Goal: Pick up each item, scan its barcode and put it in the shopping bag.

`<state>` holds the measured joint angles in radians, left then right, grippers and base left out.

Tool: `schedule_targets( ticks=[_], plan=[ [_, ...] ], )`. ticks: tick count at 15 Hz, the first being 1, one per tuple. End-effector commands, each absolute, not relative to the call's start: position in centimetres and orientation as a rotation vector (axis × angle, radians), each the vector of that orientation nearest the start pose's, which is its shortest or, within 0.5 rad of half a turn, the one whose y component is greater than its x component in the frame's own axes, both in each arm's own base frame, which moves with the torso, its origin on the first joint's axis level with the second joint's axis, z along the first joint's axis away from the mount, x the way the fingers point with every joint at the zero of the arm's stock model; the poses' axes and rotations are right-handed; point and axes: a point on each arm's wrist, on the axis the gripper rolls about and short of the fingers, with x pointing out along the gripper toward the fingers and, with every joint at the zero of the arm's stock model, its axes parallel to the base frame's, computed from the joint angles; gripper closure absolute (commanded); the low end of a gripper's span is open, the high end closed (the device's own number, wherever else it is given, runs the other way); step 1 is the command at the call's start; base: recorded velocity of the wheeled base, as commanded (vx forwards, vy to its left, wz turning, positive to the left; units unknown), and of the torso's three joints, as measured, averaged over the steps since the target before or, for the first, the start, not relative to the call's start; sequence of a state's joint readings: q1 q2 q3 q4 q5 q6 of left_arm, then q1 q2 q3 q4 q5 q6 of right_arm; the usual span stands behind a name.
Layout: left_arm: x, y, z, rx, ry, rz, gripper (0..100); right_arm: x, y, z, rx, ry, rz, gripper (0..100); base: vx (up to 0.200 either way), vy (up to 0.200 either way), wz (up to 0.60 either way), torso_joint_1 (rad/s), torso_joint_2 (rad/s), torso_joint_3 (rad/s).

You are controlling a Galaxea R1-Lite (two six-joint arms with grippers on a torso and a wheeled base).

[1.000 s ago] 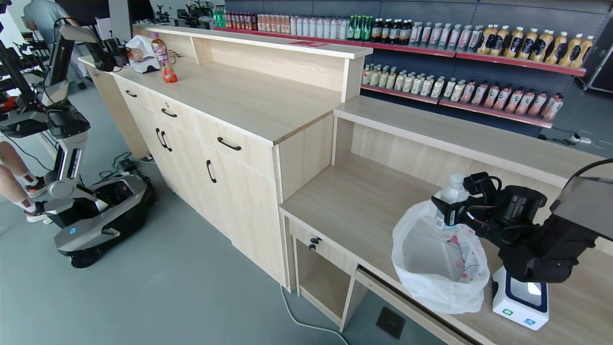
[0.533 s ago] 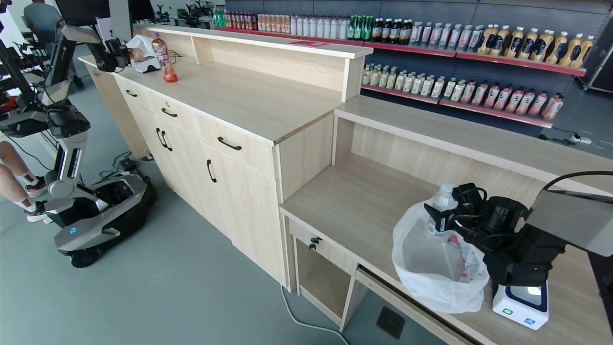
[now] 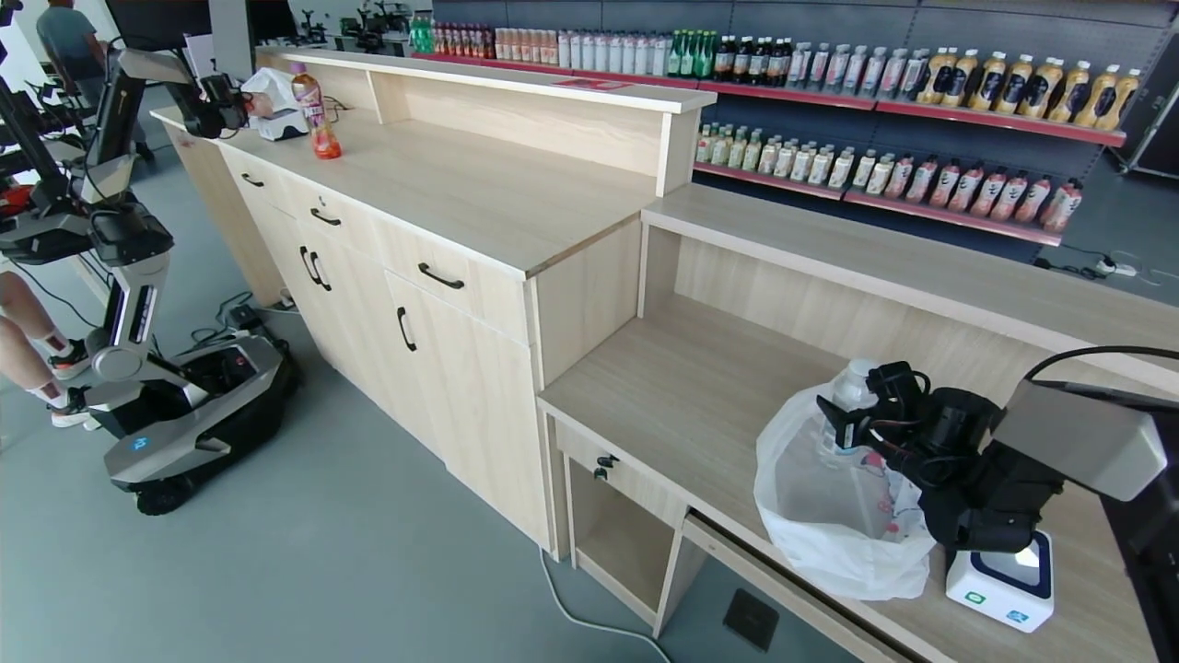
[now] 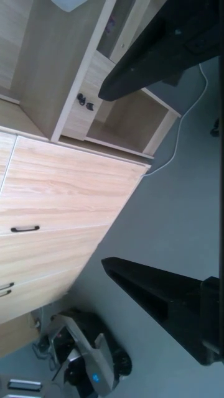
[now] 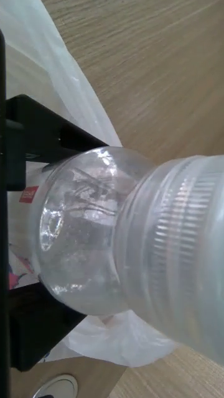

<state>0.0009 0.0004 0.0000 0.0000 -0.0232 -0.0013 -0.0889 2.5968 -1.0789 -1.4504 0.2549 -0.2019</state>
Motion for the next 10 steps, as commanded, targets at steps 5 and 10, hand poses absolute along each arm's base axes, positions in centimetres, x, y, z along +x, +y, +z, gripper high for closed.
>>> schedule_targets(
  ticks=[5, 10],
  plan=[
    [-2.3, -0.1, 7.6, -0.002, 0.002, -0.021, 0, 44.0, -3.6, -2.5, -0.186, 0.067, 0.169, 0, 0.0, 0.0, 0.0, 0.0, 0.0, 0.0],
    [-2.3, -0.1, 7.6, -0.002, 0.002, -0.021, 0, 41.3, -3.9, 3.9, -0.179, 0.025, 0.152, 0, 0.0, 0.0, 0.0, 0.0, 0.0, 0.0]
  ],
)
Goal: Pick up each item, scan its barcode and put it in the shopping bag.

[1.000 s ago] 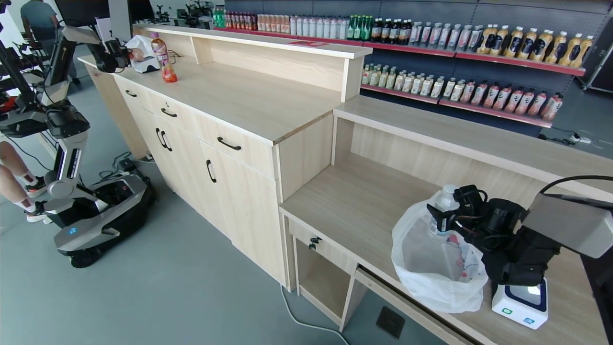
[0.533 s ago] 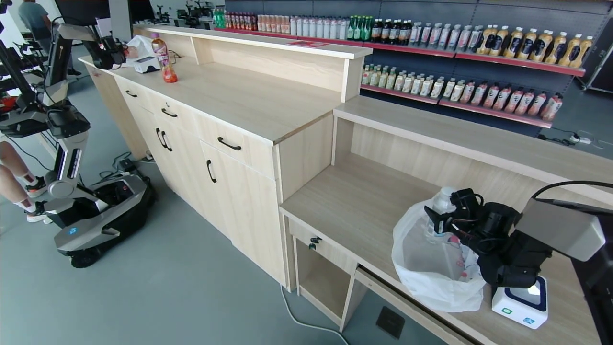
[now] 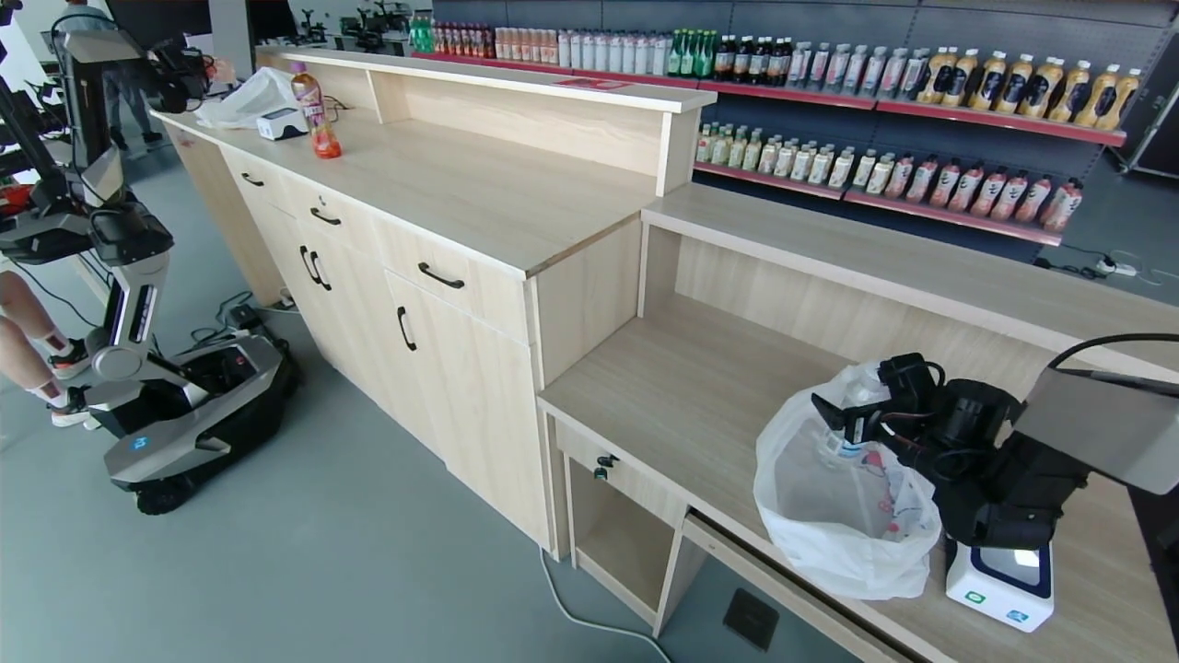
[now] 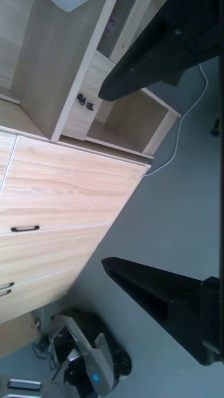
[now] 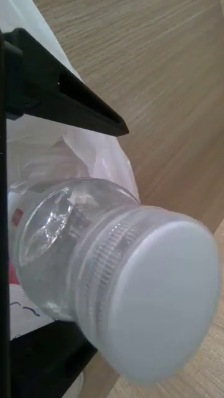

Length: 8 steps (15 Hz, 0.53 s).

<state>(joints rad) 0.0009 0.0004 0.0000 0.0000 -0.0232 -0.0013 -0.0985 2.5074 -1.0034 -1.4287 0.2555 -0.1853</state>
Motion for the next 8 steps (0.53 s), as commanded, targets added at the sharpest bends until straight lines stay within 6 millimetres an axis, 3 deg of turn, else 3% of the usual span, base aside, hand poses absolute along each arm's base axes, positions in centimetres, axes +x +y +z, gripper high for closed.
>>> schedule_targets(
  ticks=[1, 2, 3, 5, 7, 8],
  plan=[
    [-2.3, -0.1, 7.6, -0.002, 0.002, -0.021, 0, 40.4, -3.9, 5.3, -0.182, 0.021, 0.15, 0, 0.0, 0.0, 0.0, 0.0, 0.0, 0.0],
    [-2.3, -0.1, 7.6, -0.002, 0.002, -0.021, 0, 38.8, -4.3, 7.5, -0.187, 0.019, 0.135, 0, 0.0, 0.0, 0.0, 0.0, 0.0, 0.0],
    [-2.3, -0.1, 7.6, -0.002, 0.002, -0.021, 0, 35.3, -5.5, 10.5, -0.189, 0.032, 0.09, 0, 0.0, 0.0, 0.0, 0.0, 0.0, 0.0],
    [-2.3, -0.1, 7.6, -0.002, 0.002, -0.021, 0, 30.0, -7.6, 13.6, -0.251, 0.057, -0.009, 0, 0.0, 0.0, 0.0, 0.0, 0.0, 0.0],
    [-2.3, -0.1, 7.6, -0.002, 0.002, -0.021, 0, 26.8, -9.8, 16.4, -0.277, 0.082, -0.111, 0, 0.0, 0.0, 0.0, 0.0, 0.0, 0.0],
    [-2.3, -0.1, 7.6, -0.002, 0.002, -0.021, 0, 25.3, -10.8, 17.4, -0.289, 0.11, -0.168, 0, 0.0, 0.0, -0.6, 0.002, 0.01, 0.007]
  ],
)
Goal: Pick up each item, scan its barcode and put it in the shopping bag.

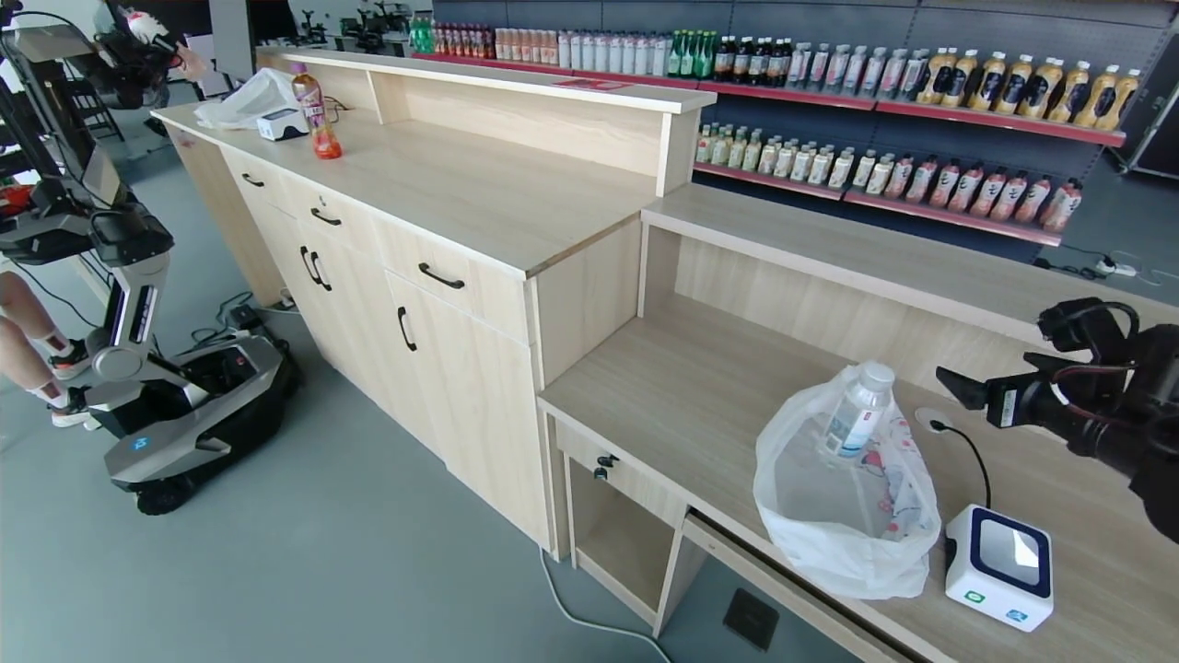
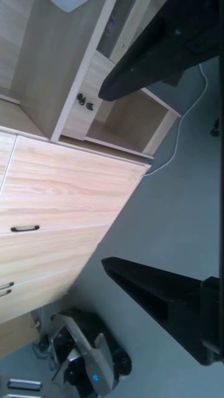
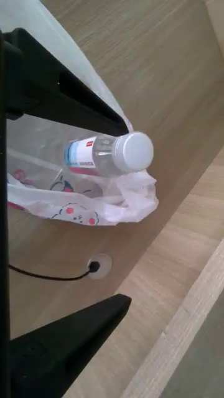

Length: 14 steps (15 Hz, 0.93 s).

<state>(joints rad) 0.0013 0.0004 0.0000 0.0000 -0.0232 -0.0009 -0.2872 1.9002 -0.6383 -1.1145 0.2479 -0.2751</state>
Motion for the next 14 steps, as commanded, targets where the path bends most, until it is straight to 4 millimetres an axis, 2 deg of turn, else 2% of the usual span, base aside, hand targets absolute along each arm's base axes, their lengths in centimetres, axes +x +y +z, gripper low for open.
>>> schedule_targets(
  ticks=[1, 3, 4, 7, 9, 11, 14],
  plan=[
    [-2.3, -0.1, 7.6, -0.002, 0.002, -0.021, 0, 24.0, -11.8, 18.0, -0.283, 0.142, -0.248, 0, 0.0, 0.0, -0.6, 0.007, 0.0, -0.002],
    [-2.3, -0.1, 7.6, -0.002, 0.002, -0.021, 0, 23.0, -13.0, 18.2, -0.249, 0.21, -0.393, 0, 0.0, 0.0, -0.6, -0.002, 0.0, 0.007],
    [-2.3, -0.1, 7.6, -0.002, 0.002, -0.021, 0, 22.6, -14.2, 17.8, -0.199, 0.269, -0.536, 0, 0.0, 0.0, -0.6, 0.002, 0.0, 0.002],
    [-2.3, -0.1, 7.6, -0.002, 0.002, -0.021, 0, 21.4, -17.6, 14.0, -0.071, 0.57, -0.834, 0, 0.0, 0.0, -0.6, 0.004, 0.0, 0.002],
    [-2.3, -0.1, 7.6, -0.002, 0.002, -0.021, 0, 21.1, -19.3, 11.9, -0.065, 0.673, -0.858, 0, 0.0, 0.0, 0.0, 0.0, 0.0, 0.0],
    [-2.3, -0.1, 7.6, -0.002, 0.002, -0.021, 0, 20.8, -21.3, 9.8, -0.169, 0.819, -0.832, 0, 0.0, 0.0, 0.0, 0.0, 0.0, 0.0],
    [-2.3, -0.1, 7.6, -0.002, 0.002, -0.021, 0, 21.4, -23.8, 7.7, -0.245, 0.91, -0.761, 0, 0.0, 0.0, 0.0, 0.0, 0.0, 0.0]
  ],
)
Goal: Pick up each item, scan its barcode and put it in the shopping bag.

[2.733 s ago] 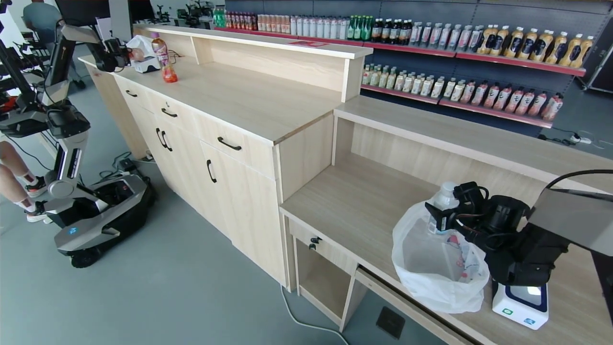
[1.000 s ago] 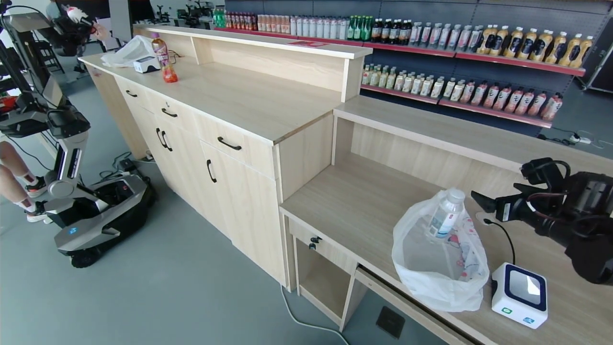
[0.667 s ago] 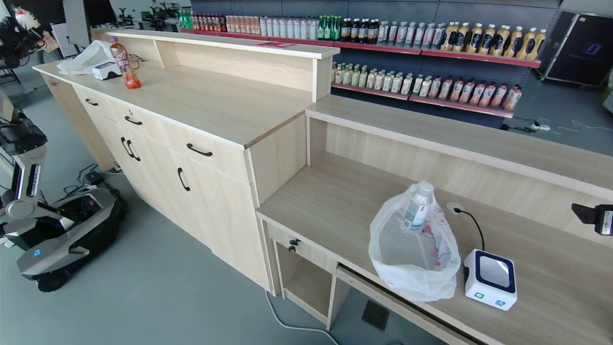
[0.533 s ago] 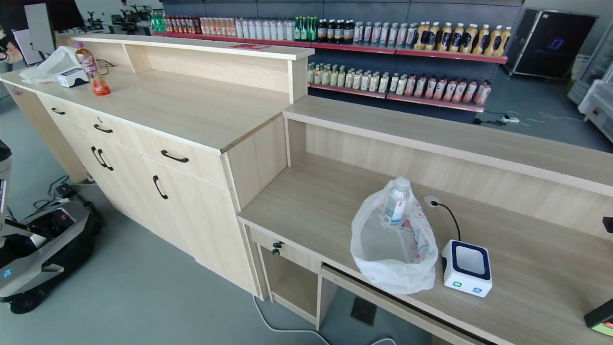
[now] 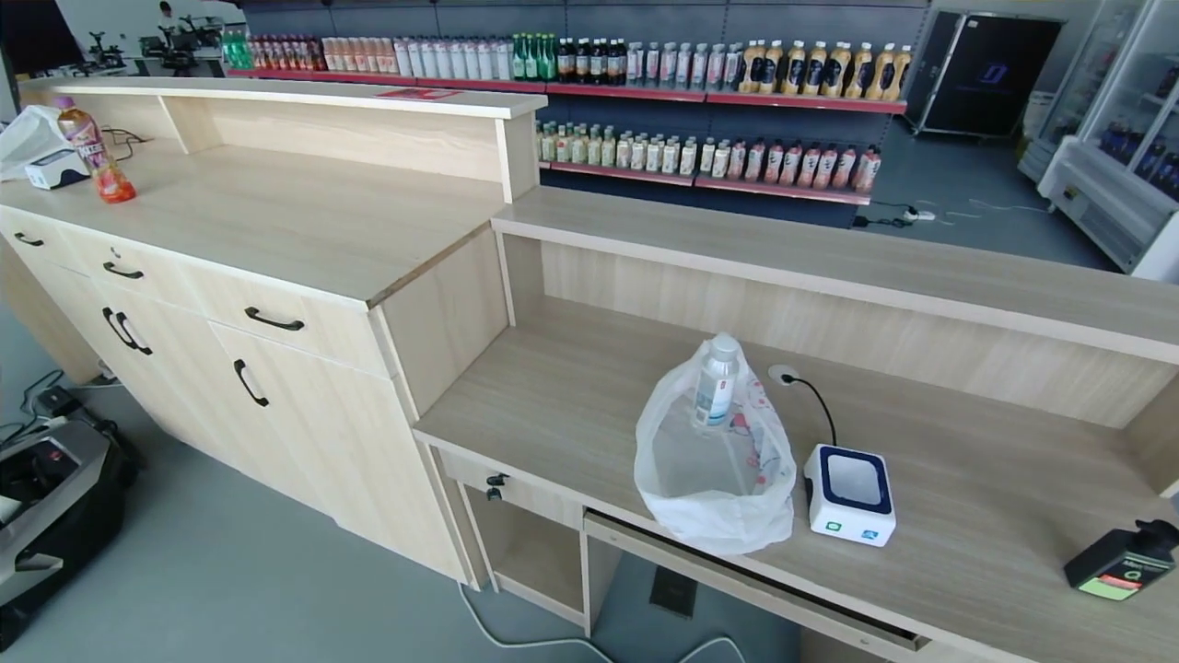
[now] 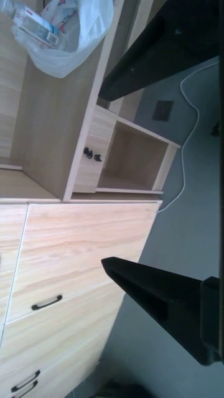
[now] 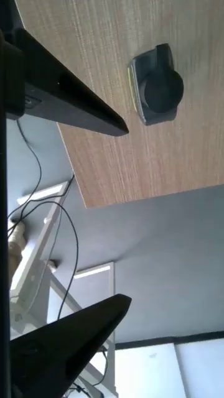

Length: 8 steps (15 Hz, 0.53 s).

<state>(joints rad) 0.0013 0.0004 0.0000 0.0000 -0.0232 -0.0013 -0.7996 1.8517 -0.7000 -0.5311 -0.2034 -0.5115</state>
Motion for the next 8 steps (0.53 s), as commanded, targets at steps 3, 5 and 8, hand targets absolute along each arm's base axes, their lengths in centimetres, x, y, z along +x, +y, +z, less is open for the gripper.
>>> schedule_targets(
  ticks=[3, 5, 8],
  plan=[
    [-2.3, -0.1, 7.6, -0.002, 0.002, -0.021, 0, 20.7, -25.1, 6.4, -0.355, 0.992, -0.672, 0, 0.0, 0.0, 0.0, 0.0, 0.0, 0.0],
    [-2.3, -0.1, 7.6, -0.002, 0.002, -0.021, 0, 21.0, -25.3, 5.6, -0.351, 0.979, -0.608, 0, 0.0, 0.0, 0.0, 0.0, 0.0, 0.0],
    [-2.3, -0.1, 7.6, -0.002, 0.002, -0.021, 0, 21.3, -25.4, 4.3, -0.391, 0.996, -0.501, 0, 0.0, 0.0, 0.0, 0.0, 0.0, 0.0]
  ],
)
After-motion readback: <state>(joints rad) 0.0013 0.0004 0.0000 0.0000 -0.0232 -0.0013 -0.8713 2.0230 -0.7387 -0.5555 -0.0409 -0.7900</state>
